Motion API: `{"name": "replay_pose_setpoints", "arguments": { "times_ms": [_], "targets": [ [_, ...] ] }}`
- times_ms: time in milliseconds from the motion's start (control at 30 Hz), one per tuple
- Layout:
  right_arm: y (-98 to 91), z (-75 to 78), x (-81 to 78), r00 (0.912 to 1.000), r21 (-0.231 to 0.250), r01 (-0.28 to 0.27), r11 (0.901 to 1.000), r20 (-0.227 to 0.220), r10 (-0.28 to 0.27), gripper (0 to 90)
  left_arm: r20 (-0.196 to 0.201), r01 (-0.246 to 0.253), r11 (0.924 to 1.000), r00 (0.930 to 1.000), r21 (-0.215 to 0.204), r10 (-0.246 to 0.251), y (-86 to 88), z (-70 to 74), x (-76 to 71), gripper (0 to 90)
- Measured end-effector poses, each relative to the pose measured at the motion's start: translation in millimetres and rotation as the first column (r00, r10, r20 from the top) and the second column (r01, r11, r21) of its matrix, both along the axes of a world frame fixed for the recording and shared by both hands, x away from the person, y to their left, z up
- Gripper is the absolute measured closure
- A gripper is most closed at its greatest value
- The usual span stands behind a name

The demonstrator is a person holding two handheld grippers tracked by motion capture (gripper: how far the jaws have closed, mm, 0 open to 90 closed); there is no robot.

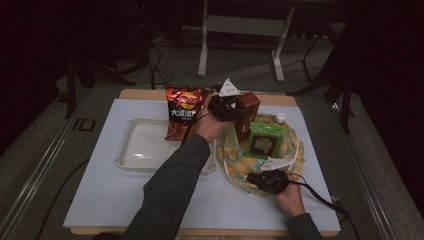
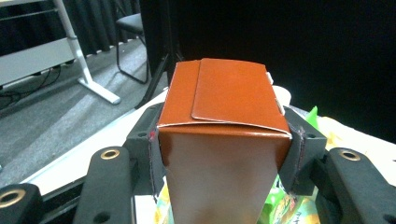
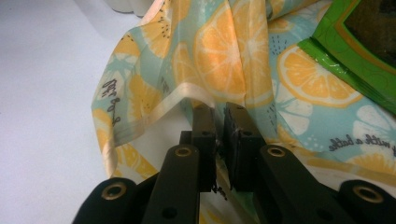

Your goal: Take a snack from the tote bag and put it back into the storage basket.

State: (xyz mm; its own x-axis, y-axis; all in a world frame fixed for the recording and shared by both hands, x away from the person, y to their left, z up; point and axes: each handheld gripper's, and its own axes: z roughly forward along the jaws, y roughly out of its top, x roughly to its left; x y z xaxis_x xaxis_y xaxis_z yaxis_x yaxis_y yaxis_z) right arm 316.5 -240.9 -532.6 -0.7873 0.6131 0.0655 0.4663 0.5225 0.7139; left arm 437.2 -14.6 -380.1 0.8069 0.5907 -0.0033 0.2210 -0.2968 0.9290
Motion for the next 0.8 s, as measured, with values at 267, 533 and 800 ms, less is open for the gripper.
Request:
{"name": "replay_pose_setpoints", "arguments": {
  "times_ms": [267,533,800],
  "targets": [
    [-0.1,0.0,0.1,1.0000,0.000,0.000,1.0000,-0.001,0.000,83.4,-0.014,-0.008,1.0000,0.9999,-0.001,0.008,10.7,2.8,-5.4,42.4],
    [-0.1,0.0,0.2,1.0000,0.000,0.001,1.0000,-0.002,-0.001,83.4,-0.013,-0.008,0.9999,0.9999,-0.009,0.008,19.1,7.0,-14.7,42.4],
    [-0.2,-0.1,0.1,1.0000,0.000,0.002,1.0000,-0.001,-0.002,83.5,-0.010,0.002,0.9997,0.9999,-0.026,-0.002,24.9,7.9,-25.7,42.5]
  ]
}}
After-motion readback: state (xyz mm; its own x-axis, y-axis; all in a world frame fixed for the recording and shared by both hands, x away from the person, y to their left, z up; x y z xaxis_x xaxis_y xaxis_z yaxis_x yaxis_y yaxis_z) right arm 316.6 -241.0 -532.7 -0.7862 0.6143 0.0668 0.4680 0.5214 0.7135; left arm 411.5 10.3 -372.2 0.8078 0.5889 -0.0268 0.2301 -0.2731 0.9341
